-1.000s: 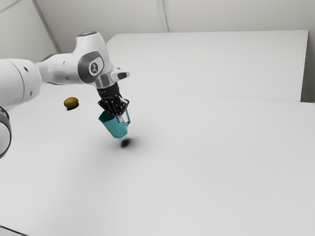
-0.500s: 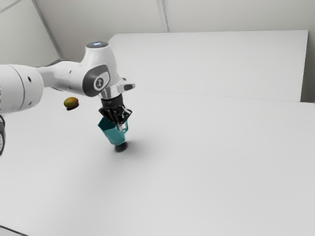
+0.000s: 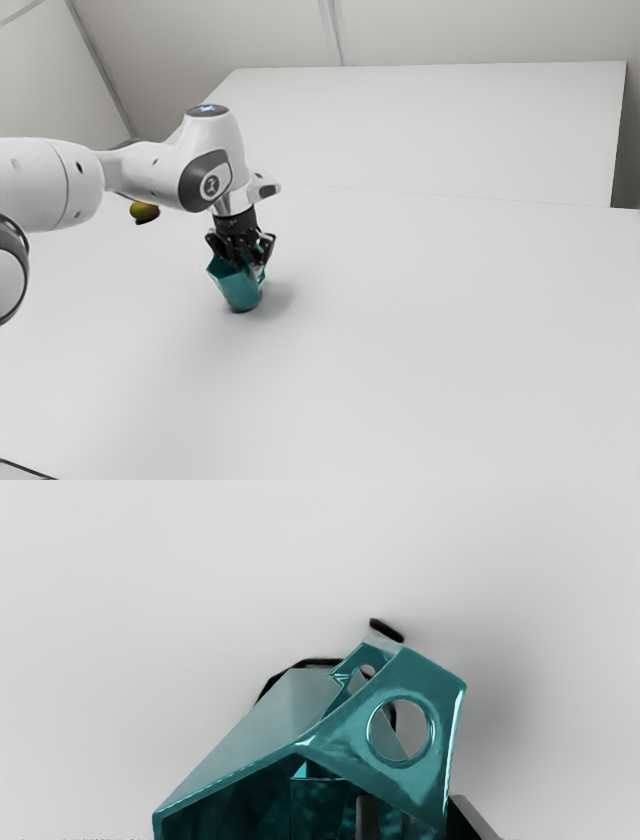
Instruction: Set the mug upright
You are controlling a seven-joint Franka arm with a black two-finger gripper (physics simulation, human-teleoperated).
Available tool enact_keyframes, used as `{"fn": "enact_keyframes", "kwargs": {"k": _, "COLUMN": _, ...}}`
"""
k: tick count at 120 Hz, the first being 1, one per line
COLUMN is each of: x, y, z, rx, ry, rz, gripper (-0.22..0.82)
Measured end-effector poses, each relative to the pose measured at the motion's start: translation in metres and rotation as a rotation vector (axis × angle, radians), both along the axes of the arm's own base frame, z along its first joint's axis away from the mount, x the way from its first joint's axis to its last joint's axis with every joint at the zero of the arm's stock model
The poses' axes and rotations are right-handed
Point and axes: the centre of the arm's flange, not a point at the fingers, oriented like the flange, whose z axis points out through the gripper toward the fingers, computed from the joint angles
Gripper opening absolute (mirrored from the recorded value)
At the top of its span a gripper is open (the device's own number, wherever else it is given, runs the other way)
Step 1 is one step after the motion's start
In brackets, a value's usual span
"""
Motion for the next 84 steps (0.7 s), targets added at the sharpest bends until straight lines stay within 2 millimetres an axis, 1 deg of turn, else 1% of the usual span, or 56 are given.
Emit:
{"fn": "enact_keyframes", "kwargs": {"k": 8, "x": 0.000, "y": 0.000, "z": 0.006, "rx": 0.002, "ry": -0.009, "rz": 0.005, "gripper": 0.19}}
{"fn": "enact_keyframes", "kwargs": {"k": 15, "x": -0.001, "y": 0.000, "z": 0.014, "rx": 0.004, "ry": -0.023, "rz": 0.009, "gripper": 0.29}}
{"fn": "enact_keyframes", "kwargs": {"k": 23, "x": -0.002, "y": -0.001, "z": 0.027, "rx": 0.007, "ry": -0.039, "rz": 0.013, "gripper": 0.38}}
{"fn": "enact_keyframes", "kwargs": {"k": 32, "x": -0.004, "y": 0.000, "z": 0.041, "rx": 0.010, "ry": -0.052, "rz": 0.019, "gripper": 0.44}}
{"fn": "enact_keyframes", "kwargs": {"k": 48, "x": -0.009, "y": -0.008, "z": 0.077, "rx": 0.017, "ry": -0.092, "rz": 0.014, "gripper": 0.52}}
{"fn": "enact_keyframes", "kwargs": {"k": 54, "x": -0.008, "y": -0.013, "z": 0.094, "rx": 0.018, "ry": -0.113, "rz": 0.004, "gripper": 0.54}}
{"fn": "enact_keyframes", "kwargs": {"k": 74, "x": -0.008, "y": -0.024, "z": 0.154, "rx": 0.061, "ry": -0.173, "rz": -0.033, "gripper": 0.57}}
{"fn": "enact_keyframes", "kwargs": {"k": 84, "x": -0.012, "y": -0.031, "z": 0.176, "rx": 0.074, "ry": -0.180, "rz": -0.046, "gripper": 0.58}}
